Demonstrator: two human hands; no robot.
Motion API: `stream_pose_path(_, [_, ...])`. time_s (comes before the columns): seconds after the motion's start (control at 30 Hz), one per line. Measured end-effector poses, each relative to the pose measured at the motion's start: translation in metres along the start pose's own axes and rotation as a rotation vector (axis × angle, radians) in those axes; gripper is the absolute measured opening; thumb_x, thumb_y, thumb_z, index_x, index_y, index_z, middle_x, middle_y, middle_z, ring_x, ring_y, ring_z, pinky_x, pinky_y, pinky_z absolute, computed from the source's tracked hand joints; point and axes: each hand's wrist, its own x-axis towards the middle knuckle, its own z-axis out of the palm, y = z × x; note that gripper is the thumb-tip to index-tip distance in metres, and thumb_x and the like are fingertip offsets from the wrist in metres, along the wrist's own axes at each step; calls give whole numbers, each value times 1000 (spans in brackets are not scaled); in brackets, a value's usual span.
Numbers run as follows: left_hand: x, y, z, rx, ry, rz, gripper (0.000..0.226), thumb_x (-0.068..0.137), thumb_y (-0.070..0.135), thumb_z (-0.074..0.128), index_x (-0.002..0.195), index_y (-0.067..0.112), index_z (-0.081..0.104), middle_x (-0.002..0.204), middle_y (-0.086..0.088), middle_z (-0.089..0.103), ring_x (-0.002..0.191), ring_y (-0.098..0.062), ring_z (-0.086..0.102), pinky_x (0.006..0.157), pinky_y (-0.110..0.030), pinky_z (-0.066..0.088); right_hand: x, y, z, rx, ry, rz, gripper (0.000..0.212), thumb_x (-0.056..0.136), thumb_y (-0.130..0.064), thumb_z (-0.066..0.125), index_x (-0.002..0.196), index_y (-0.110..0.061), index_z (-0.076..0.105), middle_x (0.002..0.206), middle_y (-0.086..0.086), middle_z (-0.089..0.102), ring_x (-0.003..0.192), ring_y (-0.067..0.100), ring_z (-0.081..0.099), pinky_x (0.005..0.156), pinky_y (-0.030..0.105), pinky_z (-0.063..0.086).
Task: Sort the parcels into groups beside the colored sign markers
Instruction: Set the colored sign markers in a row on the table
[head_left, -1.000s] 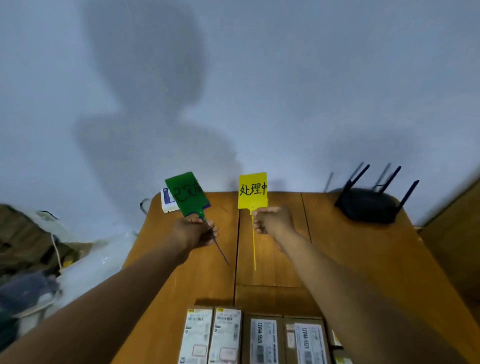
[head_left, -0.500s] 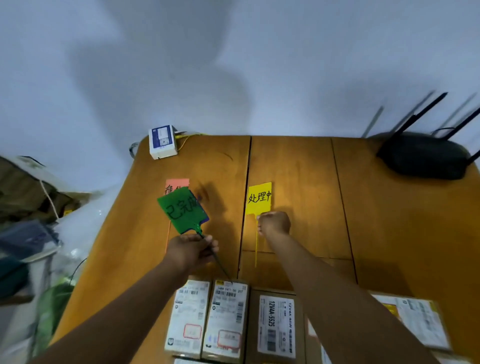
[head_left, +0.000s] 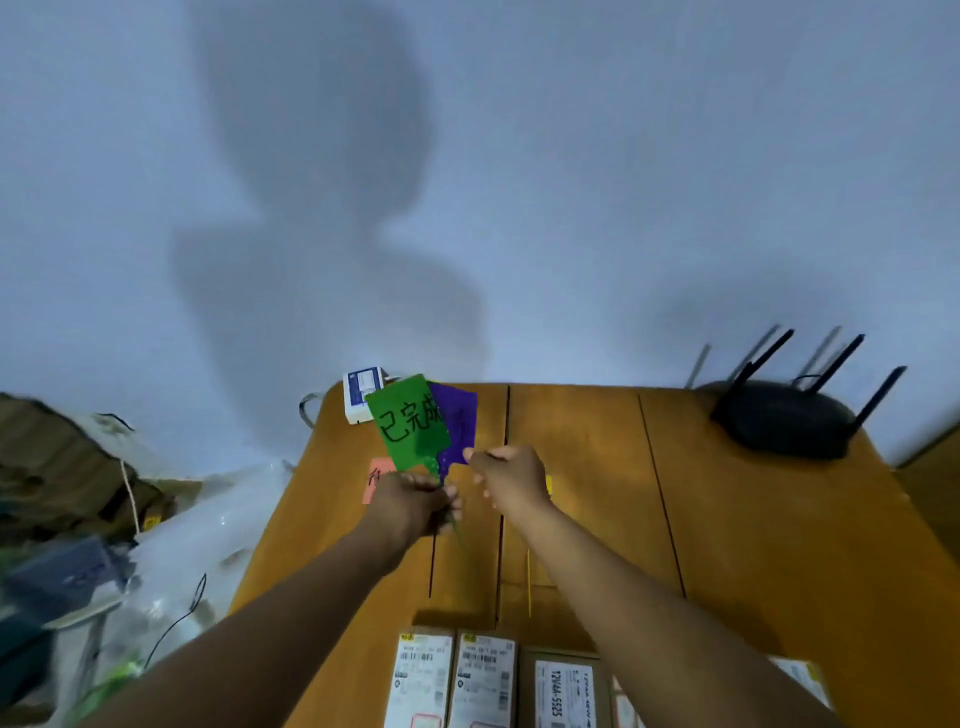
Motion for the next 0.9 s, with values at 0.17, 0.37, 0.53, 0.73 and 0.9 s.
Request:
stream_pose_path(0.17, [-41,86,14,15,-123,165,10,91,3,69,90,-7,68,78,-22,71,64,-24,68,66,-37,60,-57,-87,-51,114,-55,-125,26,91,-38,70,77,-16,72,60,-9,63,46,0,52,50,19,39])
stream_pose_path(0.37, [-110,149,83,115,-207,346,11,89,-3,68,81,-5,73,69,-21,72,56,-22,67,57,-32,60,-105,-132,-142,-23,-23,-130,38,82,-48,77,72,-13,64,58,4,58,52,17,52,47,22,39])
stream_pose_path(0.53, [-133,155,140,184,-121,388,6,84,-10,67,79,-14,67,59,-24,67,48,-26,63,53,-34,58,-118,-125,-193,-41,85,-190,31,83,-39,76,66,-14,67,51,4,60,48,20,56,53,31,49])
stream_pose_path(0.73, [-166,145,221,164,-169,385,5,90,-12,62,87,-16,62,59,-25,65,45,-27,63,49,-33,58,-137,-86,-275,-213,172,-269,33,93,-27,65,70,-5,72,65,13,70,60,30,69,64,41,60])
stream_pose_path(0.9, [-180,126,286,141,-181,289,19,92,-13,58,76,-3,59,69,-24,64,52,-28,65,59,-41,61,-138,-52,-327,-478,193,-310,33,94,-21,57,67,-8,70,70,13,69,69,28,67,65,41,58])
